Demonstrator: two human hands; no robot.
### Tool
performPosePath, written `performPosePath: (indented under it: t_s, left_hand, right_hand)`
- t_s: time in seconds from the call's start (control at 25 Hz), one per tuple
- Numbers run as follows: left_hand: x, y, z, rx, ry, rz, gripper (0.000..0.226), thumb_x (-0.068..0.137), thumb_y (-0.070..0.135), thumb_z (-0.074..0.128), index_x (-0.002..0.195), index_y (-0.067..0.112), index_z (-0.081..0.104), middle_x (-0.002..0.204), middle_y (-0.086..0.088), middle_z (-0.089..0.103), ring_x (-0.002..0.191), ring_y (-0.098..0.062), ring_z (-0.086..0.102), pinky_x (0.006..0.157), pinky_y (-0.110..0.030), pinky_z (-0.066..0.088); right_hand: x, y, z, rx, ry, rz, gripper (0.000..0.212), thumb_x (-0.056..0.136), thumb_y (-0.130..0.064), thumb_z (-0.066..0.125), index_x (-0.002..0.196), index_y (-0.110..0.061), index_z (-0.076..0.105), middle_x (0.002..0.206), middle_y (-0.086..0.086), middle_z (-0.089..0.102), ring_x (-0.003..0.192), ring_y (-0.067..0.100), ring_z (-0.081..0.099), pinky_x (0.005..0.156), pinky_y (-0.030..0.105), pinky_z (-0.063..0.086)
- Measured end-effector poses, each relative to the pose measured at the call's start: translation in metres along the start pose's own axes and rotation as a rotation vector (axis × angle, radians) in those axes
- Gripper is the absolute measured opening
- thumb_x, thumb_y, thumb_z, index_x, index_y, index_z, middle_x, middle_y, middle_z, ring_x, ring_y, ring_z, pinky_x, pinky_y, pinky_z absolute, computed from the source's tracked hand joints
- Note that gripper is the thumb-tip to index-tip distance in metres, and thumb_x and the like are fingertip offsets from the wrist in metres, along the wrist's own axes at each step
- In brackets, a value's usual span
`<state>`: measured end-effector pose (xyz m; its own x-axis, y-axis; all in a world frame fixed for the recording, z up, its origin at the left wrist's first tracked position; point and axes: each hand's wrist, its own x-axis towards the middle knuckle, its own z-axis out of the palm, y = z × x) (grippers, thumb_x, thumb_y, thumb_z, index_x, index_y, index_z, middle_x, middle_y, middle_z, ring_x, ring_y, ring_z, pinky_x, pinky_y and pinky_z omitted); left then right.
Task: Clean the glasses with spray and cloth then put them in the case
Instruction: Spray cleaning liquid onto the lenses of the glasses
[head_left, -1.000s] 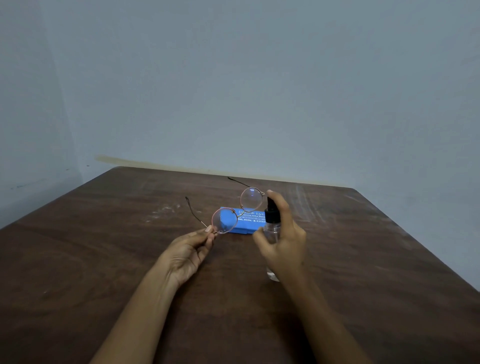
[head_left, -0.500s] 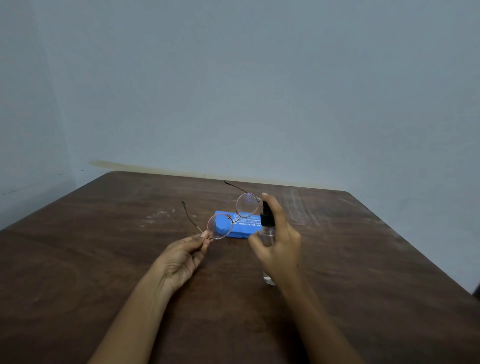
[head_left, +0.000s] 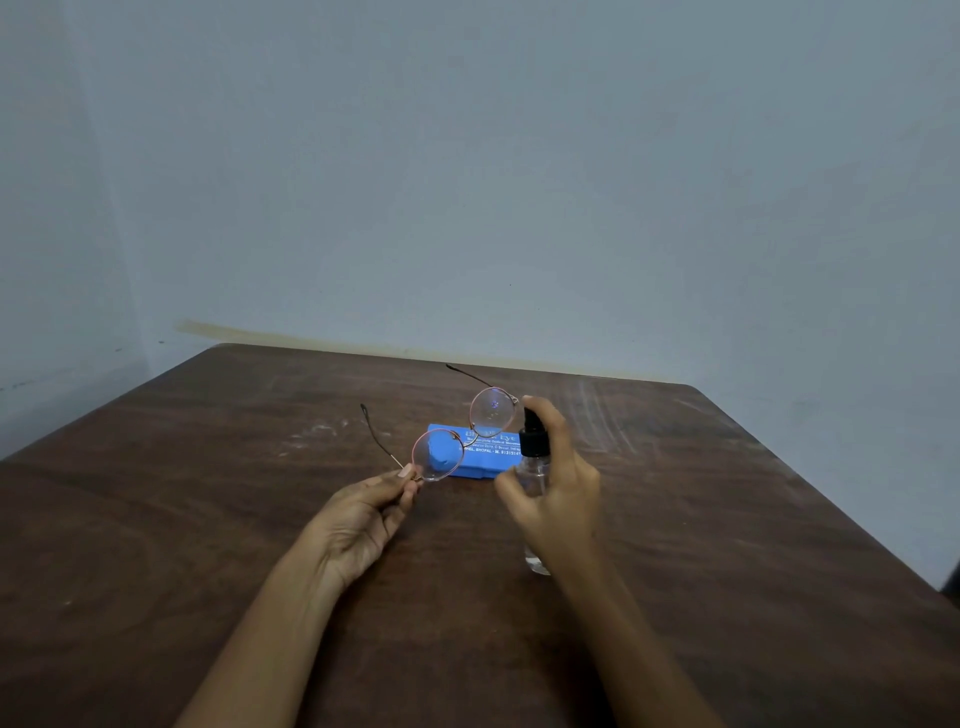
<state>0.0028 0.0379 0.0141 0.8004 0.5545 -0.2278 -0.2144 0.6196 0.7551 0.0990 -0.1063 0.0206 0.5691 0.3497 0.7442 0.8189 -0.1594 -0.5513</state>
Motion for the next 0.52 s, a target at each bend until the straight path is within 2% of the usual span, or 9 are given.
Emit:
performPosePath:
  t_s: [0.08, 0.16, 0.32, 0.36, 0.44, 0.52]
  left_hand:
    - [-0.0012, 0.0004, 0.0002, 0.001, 0.001, -0.006, 0.041, 0.087, -0.005, 0.044, 0.055, 0.001, 0.068, 0.047, -0.004, 0.065, 0.039, -0.005, 0.06, 0.04, -0.01, 0.049]
    - [-0.0017, 0.0006, 0.0011, -0.004, 0.001, -0.01, 0.028, 0.088, -0.006, 0.043, 0.069, -0.002, 0.063, 0.047, -0.004, 0.065, 0.039, -0.004, 0.059, 0.041, -0.01, 0.049]
    - [-0.0001, 0.0002, 0.0017, -0.005, -0.009, -0.003, 0.02, 0.088, -0.005, 0.042, 0.076, -0.002, 0.058, 0.046, -0.002, 0.065, 0.038, -0.004, 0.059, 0.042, -0.009, 0.049]
    - [0.0003, 0.0002, 0.0016, -0.004, -0.006, -0.003, 0.02, 0.088, -0.005, 0.042, 0.076, -0.002, 0.058, 0.046, -0.002, 0.065, 0.038, -0.003, 0.059, 0.042, -0.009, 0.049]
    - [0.0001, 0.0001, 0.0018, 0.0, -0.002, -0.004, 0.021, 0.089, -0.005, 0.042, 0.077, -0.001, 0.059, 0.047, -0.002, 0.066, 0.039, -0.003, 0.059, 0.042, -0.009, 0.049]
    - [0.0004, -0.0004, 0.0011, 0.0, -0.001, 0.002, 0.029, 0.088, -0.005, 0.043, 0.069, -0.001, 0.065, 0.048, -0.002, 0.066, 0.04, -0.003, 0.059, 0.042, -0.009, 0.049]
  right_hand:
    - [0.0003, 0.0005, 0.0003, -0.006, 0.006, 0.01, 0.069, 0.062, -0.016, 0.054, 0.119, -0.049, 0.033, 0.06, -0.017, 0.049, 0.057, 0.013, 0.048, 0.051, 0.008, 0.035]
    - [0.0006, 0.0014, 0.0002, -0.002, 0.006, 0.017, 0.067, 0.062, -0.016, 0.054, 0.117, -0.049, 0.033, 0.057, -0.017, 0.051, 0.056, 0.01, 0.048, 0.05, 0.006, 0.035]
    - [0.0009, 0.0035, -0.0004, 0.031, -0.009, 0.018, 0.06, 0.062, -0.013, 0.054, 0.112, -0.043, 0.038, 0.078, -0.039, 0.054, 0.06, -0.002, 0.052, 0.051, 0.003, 0.035]
    - [0.0008, 0.0042, -0.0001, 0.039, -0.01, 0.025, 0.059, 0.062, -0.014, 0.054, 0.112, -0.043, 0.038, 0.077, -0.038, 0.054, 0.06, -0.002, 0.052, 0.051, 0.004, 0.036]
    - [0.0012, 0.0058, 0.0005, 0.041, 0.001, 0.049, 0.062, 0.062, -0.016, 0.053, 0.114, -0.045, 0.037, 0.063, -0.022, 0.055, 0.058, 0.004, 0.05, 0.05, 0.009, 0.036]
    - [0.0013, 0.0065, 0.0004, 0.024, 0.012, 0.07, 0.066, 0.063, -0.017, 0.053, 0.119, -0.047, 0.034, 0.055, -0.015, 0.048, 0.056, 0.008, 0.048, 0.052, 0.011, 0.037]
